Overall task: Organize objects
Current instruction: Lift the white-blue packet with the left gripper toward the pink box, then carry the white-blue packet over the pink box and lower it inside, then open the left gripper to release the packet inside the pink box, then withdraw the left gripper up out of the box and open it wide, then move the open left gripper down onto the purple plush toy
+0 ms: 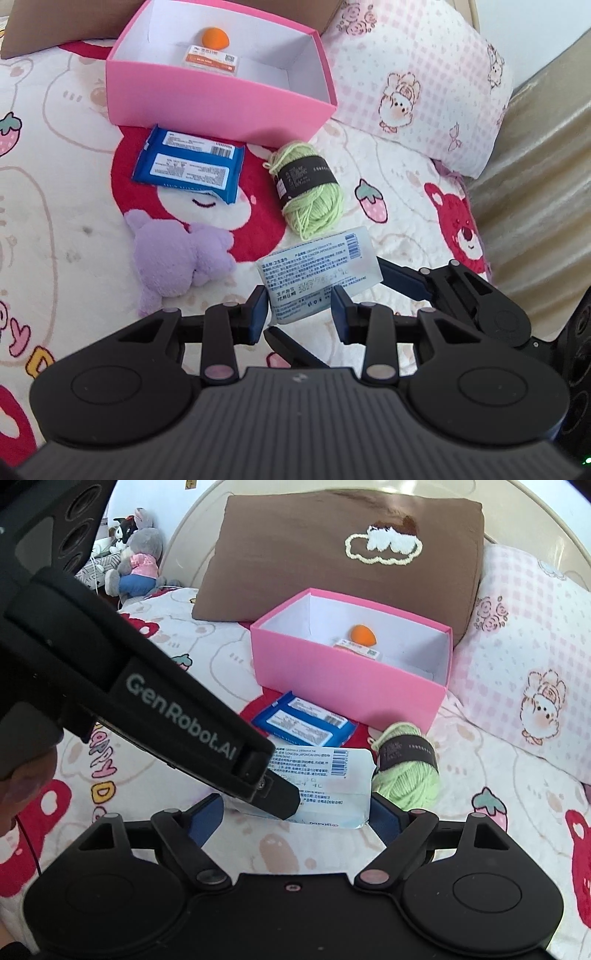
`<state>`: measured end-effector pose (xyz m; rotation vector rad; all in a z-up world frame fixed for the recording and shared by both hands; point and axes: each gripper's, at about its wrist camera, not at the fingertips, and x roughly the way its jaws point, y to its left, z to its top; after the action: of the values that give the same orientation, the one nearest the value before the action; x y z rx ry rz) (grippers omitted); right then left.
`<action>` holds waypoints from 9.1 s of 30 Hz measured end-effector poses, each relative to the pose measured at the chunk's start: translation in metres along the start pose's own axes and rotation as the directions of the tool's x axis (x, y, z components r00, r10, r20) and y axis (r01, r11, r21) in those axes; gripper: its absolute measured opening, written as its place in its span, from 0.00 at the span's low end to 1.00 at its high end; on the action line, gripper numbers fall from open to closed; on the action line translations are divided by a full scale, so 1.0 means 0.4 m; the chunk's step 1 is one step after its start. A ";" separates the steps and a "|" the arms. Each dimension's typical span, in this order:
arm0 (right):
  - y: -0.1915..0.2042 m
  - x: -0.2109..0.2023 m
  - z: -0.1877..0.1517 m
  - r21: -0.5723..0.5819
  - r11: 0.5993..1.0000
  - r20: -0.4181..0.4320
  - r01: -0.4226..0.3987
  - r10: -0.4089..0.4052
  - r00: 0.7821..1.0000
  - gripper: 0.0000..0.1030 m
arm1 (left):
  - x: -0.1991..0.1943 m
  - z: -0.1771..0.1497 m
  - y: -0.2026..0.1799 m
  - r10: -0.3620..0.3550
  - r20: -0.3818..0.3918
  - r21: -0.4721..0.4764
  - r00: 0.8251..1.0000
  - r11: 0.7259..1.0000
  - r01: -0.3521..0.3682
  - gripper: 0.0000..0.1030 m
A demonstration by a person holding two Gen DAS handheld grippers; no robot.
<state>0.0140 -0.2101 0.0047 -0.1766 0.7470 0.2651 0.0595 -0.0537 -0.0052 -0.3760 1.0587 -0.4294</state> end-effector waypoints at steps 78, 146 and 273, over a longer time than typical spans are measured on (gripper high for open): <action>-0.165 0.260 0.415 -0.027 0.993 0.034 -0.118 0.118 0.992 0.80 | -0.014 0.422 0.116 -0.022 0.164 -0.023 0.986 0.999 0.027 0.37; -0.296 0.433 0.408 0.147 0.980 -0.035 -0.132 0.139 0.990 0.55 | 0.212 0.565 0.234 0.219 0.023 0.017 0.976 0.976 -0.219 0.38; 0.103 0.230 0.005 -0.049 0.982 -0.156 -0.180 0.170 0.973 0.97 | 0.103 0.055 0.294 0.218 0.053 0.033 0.975 0.975 -0.220 0.95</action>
<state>0.0677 -0.1542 -0.0599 -0.1916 0.9072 0.4472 0.1148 0.0278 -0.0843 -0.2306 1.0297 -0.2419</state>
